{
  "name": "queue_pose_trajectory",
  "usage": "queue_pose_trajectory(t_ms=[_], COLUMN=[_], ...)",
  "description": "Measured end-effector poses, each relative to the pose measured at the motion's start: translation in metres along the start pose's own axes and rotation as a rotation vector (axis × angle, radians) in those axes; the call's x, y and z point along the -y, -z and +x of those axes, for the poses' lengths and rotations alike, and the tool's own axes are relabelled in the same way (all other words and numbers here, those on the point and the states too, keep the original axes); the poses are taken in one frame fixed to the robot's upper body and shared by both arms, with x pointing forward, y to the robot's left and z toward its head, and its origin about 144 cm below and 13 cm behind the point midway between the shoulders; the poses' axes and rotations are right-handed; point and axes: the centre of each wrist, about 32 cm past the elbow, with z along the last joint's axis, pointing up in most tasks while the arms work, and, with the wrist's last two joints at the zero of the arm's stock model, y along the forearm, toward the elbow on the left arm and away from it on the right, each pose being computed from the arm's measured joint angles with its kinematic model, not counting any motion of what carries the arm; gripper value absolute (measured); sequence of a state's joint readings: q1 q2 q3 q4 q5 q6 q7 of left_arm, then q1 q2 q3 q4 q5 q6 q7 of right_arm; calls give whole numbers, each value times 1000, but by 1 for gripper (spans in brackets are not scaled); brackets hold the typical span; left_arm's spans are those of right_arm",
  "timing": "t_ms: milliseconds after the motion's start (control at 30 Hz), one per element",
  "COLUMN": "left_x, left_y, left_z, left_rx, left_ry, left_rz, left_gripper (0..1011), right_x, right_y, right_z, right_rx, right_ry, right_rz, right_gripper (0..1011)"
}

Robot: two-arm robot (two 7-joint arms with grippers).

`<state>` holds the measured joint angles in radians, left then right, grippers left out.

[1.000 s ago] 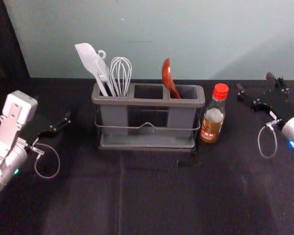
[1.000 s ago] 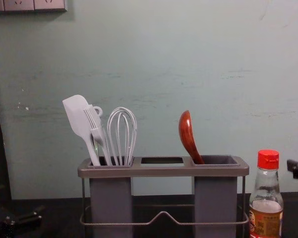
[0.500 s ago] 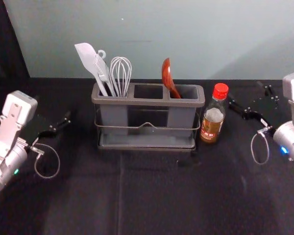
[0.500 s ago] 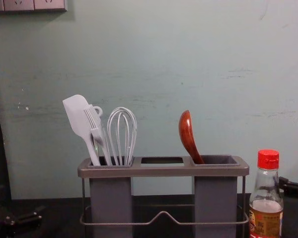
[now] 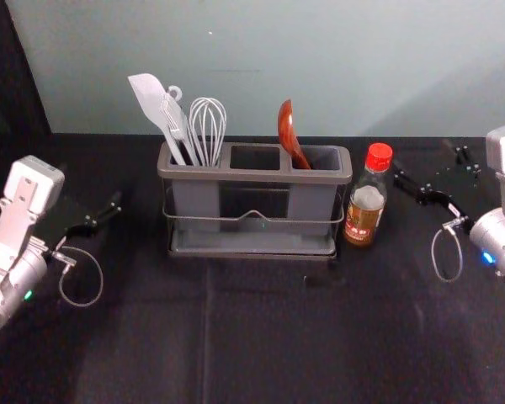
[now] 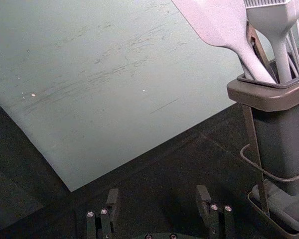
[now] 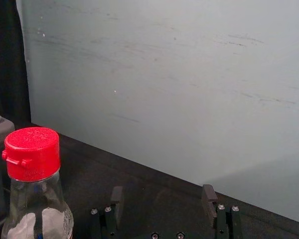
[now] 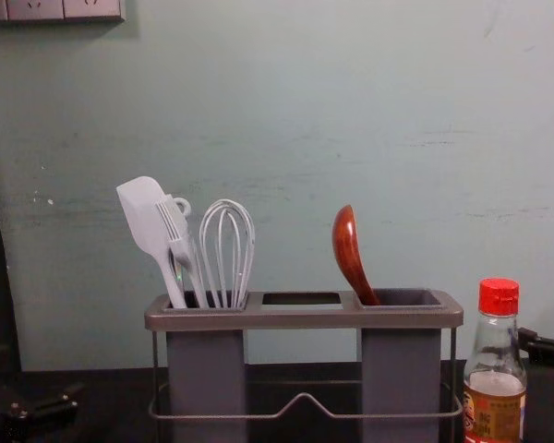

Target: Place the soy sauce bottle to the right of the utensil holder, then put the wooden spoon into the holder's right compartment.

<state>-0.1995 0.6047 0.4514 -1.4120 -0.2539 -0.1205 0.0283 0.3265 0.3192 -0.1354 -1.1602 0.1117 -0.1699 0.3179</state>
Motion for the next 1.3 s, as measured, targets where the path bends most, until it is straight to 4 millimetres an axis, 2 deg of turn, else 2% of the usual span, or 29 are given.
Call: queue_pose_trajectory(t_ms=[1300], left_x=[0], left_y=[0], left_z=[0], left_rx=[0], left_ry=[0], left_rz=[0], left_gripper=[1000], right_x=[-1], right_y=[-1], right_z=[-1], right_rx=[1], right_ry=[3], right_rz=[6], right_gripper=[1004])
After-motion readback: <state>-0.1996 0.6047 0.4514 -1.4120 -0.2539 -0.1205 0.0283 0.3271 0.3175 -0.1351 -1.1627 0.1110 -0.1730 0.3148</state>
